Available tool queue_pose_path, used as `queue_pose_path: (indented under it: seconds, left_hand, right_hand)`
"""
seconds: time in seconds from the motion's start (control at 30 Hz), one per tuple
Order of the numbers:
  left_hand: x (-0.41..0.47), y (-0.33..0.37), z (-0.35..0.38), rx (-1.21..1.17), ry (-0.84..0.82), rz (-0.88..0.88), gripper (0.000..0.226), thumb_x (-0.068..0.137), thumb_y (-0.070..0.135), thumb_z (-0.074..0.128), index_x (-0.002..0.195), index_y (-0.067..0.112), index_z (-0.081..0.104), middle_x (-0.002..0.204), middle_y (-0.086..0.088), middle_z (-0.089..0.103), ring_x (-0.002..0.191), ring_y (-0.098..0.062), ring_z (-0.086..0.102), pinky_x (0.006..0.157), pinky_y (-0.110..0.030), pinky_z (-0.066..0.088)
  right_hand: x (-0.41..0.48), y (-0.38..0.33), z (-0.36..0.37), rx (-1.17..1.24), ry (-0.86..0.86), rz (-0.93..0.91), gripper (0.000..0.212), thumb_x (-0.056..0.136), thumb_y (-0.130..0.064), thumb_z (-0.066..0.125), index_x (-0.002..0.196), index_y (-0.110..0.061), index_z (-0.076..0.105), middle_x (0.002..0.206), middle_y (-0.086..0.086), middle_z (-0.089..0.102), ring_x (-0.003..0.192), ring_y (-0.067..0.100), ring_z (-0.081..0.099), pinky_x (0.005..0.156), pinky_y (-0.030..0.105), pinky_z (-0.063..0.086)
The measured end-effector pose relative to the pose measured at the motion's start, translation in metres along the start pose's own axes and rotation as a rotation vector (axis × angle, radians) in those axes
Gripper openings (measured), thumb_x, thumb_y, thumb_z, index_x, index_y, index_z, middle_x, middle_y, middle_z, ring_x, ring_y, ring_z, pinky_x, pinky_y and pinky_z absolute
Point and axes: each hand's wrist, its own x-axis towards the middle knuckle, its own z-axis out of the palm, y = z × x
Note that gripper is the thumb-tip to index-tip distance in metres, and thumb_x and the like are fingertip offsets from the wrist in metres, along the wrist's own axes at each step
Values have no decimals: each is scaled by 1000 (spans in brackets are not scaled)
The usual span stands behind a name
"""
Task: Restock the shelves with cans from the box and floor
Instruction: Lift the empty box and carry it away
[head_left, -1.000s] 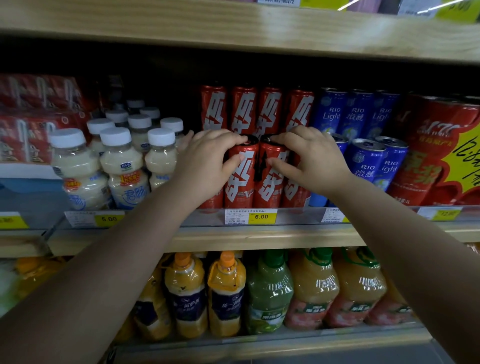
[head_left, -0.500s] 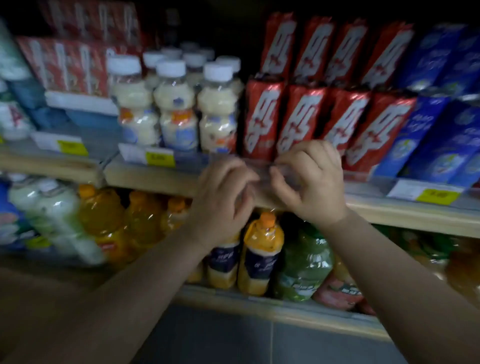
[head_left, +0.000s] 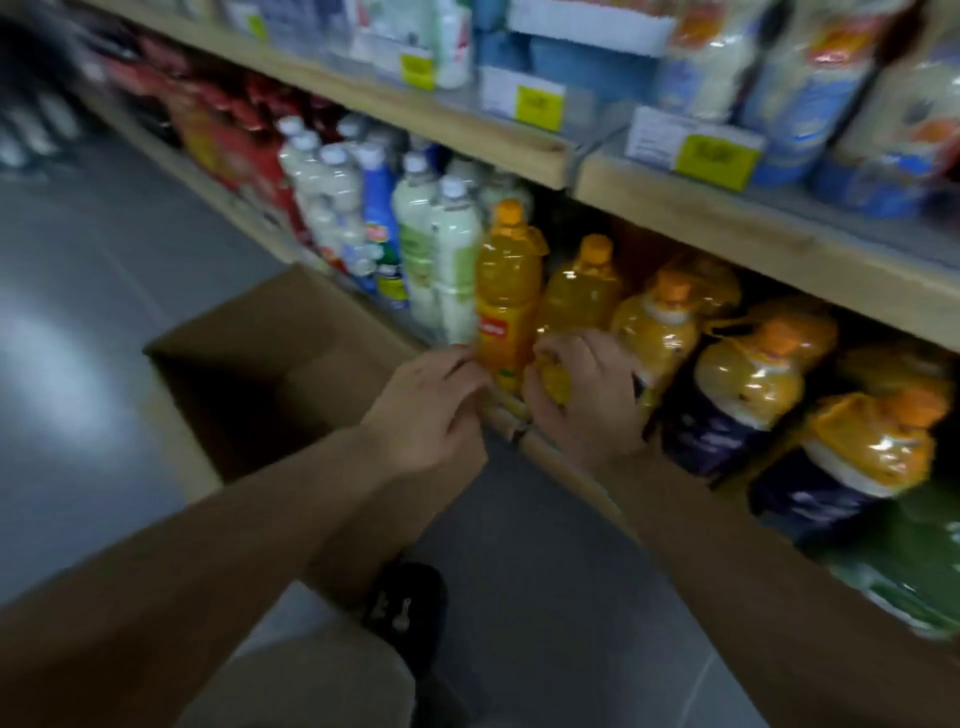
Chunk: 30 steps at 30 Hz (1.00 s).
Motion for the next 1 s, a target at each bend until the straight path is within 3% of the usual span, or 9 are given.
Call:
queue_pose_path:
  seconds: [0.13, 0.27, 0.43, 0.57, 0.67, 0.77, 0.83, 0.9, 1.0]
  left_hand:
    - [-33, -40, -27, 83, -176, -264, 45, 83, 31, 52, 126, 19, 51, 123, -11, 53, 112, -33, 54, 92, -39, 44]
    - [-54, -61, -16, 38, -167, -427, 46, 87, 27, 55, 132, 23, 47, 127, -6, 47, 120, -28, 46, 99, -38, 38]
    - [-75, -109, 8, -119, -112, -570, 45, 86, 26, 57, 130, 24, 48, 134, -4, 45, 128, -27, 41, 102, -41, 37]
    - [-108, -170, 17, -138, -114, -497, 41, 88, 30, 54, 128, 26, 49, 128, -3, 49, 121, -24, 47, 96, -39, 41]
    - [-116, -224, 18, -180, -72, -446, 42, 88, 29, 54, 129, 25, 48, 133, -4, 47, 123, -24, 45, 98, -40, 39]
    - [-106, -273, 12, -287, -5, -425, 46, 87, 26, 55, 132, 21, 46, 138, -7, 44, 126, -28, 43, 103, -42, 35]
    - [-100, -299, 10, -270, -52, -377, 50, 85, 29, 56, 134, 23, 45, 143, -6, 40, 131, -28, 38, 107, -43, 32]
    - [-98, -319, 9, -213, -103, -341, 55, 84, 34, 57, 137, 27, 41, 153, -5, 27, 141, -27, 24, 115, -45, 21]
    - [-105, -347, 4, -169, -120, -476, 60, 84, 39, 57, 139, 37, 35, 160, -4, 0, 147, -27, -3, 115, -53, -4]
  right_hand:
    - [-3, -36, 36, 168, -144, 153, 29, 80, -29, 53, 97, -8, 64, 85, 9, 63, 83, 19, 53, 70, 32, 45]
    - [-19, -50, 68, 91, -393, 257, 43, 79, -43, 43, 112, -21, 59, 103, 3, 62, 97, 25, 58, 80, 40, 48]
    - [-25, -75, 117, -12, -483, 338, 40, 87, -36, 55, 124, -21, 53, 118, 6, 56, 110, 24, 52, 90, 38, 43]
    - [-30, -108, 162, -129, -575, 439, 37, 90, -37, 51, 126, -26, 48, 128, 4, 50, 119, 26, 45, 96, 39, 36]
    - [-34, -129, 188, -350, -563, 435, 40, 91, -39, 48, 130, -27, 46, 130, 3, 47, 121, 26, 44, 93, 37, 34]
    - [-39, -153, 209, -442, -518, 611, 46, 92, -40, 47, 136, -28, 40, 136, 6, 41, 128, 28, 36, 101, 42, 31]
    - [-46, -171, 225, -522, -513, 718, 50, 92, -40, 47, 140, -30, 35, 141, 9, 36, 132, 30, 31, 106, 46, 26]
    - [-52, -189, 236, -618, -514, 815, 56, 91, -41, 48, 143, -31, 30, 148, 10, 29, 138, 32, 23, 110, 49, 21]
    - [-63, -213, 245, -737, -546, 1037, 64, 90, -38, 50, 147, -36, 19, 158, 12, 8, 145, 33, 7, 112, 53, 16]
